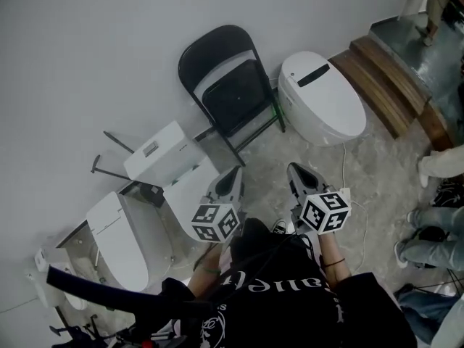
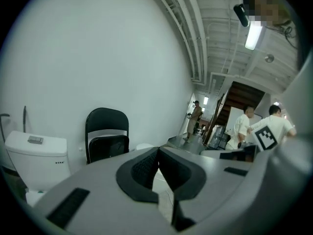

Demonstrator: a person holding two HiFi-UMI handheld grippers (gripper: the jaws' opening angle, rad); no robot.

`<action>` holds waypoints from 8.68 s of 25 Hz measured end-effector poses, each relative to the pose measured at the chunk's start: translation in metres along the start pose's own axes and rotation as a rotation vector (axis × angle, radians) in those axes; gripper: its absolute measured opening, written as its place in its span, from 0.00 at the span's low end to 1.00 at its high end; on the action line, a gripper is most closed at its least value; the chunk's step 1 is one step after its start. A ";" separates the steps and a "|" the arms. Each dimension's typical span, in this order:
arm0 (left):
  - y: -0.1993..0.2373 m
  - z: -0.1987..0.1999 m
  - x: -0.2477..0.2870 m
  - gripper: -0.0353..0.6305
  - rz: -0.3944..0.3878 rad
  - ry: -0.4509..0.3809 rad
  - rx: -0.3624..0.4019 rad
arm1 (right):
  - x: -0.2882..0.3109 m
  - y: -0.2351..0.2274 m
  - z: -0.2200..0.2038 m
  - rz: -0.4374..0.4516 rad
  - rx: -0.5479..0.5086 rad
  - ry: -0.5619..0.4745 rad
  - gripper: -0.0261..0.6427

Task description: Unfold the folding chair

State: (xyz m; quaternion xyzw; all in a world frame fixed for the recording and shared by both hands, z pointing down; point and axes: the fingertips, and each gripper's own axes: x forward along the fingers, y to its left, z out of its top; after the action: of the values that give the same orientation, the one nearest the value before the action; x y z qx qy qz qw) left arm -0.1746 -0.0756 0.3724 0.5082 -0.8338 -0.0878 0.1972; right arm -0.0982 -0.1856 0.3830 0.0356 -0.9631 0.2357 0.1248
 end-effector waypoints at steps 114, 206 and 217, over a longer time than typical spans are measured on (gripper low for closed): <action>-0.004 -0.102 0.059 0.15 -0.549 1.019 0.469 | 0.034 -0.133 -0.232 -0.050 1.010 0.013 0.12; -0.132 -0.208 -0.070 0.23 -0.848 0.634 0.287 | -0.349 -0.025 -0.357 -0.595 0.808 -0.357 0.22; -0.143 -0.207 -0.149 0.11 -1.088 0.746 0.246 | -0.337 0.088 -0.307 -0.723 0.786 -0.509 0.22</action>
State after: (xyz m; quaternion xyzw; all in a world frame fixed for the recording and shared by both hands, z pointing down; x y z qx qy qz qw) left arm 0.0883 -0.0004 0.4747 0.8710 -0.3390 0.1024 0.3404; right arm 0.2853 0.0378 0.5206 0.4607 -0.7299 0.5013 -0.0604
